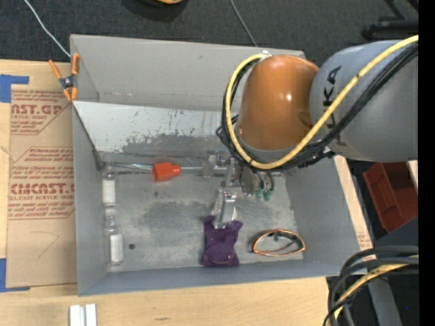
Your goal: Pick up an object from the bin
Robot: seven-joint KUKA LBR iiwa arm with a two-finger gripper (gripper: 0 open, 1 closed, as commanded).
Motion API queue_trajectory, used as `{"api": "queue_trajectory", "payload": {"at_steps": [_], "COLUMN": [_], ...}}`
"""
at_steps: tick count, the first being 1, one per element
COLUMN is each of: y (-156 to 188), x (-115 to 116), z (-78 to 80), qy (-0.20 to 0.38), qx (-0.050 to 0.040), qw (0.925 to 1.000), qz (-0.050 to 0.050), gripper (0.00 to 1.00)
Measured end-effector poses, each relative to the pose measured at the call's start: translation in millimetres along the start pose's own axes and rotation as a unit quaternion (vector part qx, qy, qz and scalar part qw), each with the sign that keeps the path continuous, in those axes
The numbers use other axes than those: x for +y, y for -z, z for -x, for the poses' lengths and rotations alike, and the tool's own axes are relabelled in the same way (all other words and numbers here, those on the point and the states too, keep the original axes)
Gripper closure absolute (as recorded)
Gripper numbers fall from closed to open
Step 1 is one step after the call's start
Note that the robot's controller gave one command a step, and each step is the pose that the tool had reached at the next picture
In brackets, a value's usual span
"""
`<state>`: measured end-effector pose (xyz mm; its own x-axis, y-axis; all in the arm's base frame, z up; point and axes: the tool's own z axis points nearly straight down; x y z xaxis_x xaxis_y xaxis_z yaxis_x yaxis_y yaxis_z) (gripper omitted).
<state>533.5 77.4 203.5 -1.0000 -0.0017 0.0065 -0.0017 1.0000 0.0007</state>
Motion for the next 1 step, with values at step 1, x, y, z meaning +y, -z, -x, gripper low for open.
{"api": "queue_trajectory", "payload": {"at_steps": [1], "y": [4.6], "x": [-0.5], "z": [1.6], "qy": [-0.001], "qx": [-0.004], "qw": [1.0], "qz": [0.0], "gripper": [0.0]}}
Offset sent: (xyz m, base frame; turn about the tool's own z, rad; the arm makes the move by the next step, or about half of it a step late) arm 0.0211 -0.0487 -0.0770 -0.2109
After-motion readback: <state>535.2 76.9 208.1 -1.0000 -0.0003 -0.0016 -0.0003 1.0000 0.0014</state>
